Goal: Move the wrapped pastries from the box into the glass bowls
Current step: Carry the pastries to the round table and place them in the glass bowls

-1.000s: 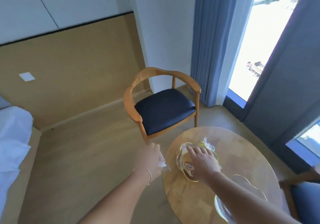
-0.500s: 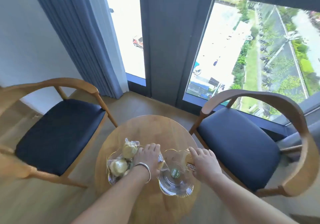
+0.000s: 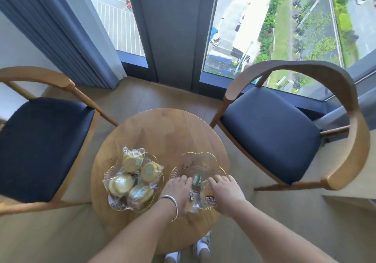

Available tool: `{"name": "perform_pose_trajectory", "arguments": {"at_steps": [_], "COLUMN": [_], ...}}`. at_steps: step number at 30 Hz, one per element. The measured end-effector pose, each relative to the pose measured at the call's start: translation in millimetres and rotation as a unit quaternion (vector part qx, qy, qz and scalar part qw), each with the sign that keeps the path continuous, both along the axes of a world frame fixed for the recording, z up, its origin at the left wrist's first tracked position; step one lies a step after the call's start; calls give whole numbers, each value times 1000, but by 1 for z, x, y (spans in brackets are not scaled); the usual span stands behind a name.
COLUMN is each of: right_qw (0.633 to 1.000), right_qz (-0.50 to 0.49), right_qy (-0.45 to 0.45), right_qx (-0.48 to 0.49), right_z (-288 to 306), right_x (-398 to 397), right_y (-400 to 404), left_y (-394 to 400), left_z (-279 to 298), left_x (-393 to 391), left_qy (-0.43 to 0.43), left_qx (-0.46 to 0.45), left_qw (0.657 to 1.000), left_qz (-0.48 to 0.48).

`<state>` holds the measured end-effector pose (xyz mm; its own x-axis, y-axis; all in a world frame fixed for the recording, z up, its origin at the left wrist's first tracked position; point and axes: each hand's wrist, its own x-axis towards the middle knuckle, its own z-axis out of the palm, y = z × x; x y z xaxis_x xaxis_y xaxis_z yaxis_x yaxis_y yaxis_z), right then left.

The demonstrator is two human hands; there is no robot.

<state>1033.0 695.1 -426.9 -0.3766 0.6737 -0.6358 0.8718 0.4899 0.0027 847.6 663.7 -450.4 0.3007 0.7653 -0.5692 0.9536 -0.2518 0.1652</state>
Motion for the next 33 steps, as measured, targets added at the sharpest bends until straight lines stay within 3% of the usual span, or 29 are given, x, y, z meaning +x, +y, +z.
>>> {"name": "perform_pose_trajectory", "arguments": {"at_steps": [9, 18, 27, 33], "right_qw": [996, 993, 998, 997], "right_qz": [65, 94, 58, -20], "right_qy": [-26, -15, 9, 38], "right_qx": [-48, -72, -22, 61], "right_z": [-69, -86, -44, 25], "right_x": [-9, -4, -2, -3], "right_y": [7, 17, 31, 45], "left_y": [3, 3, 18, 49], "left_z": [-59, -71, -20, 40], "left_x": [17, 22, 9, -14], "left_qy": [-9, 14, 21, 44], "left_qx": [-19, -47, -12, 78], "left_qw": [999, 999, 999, 995], "left_qz": [-25, -16, 30, 34]}}
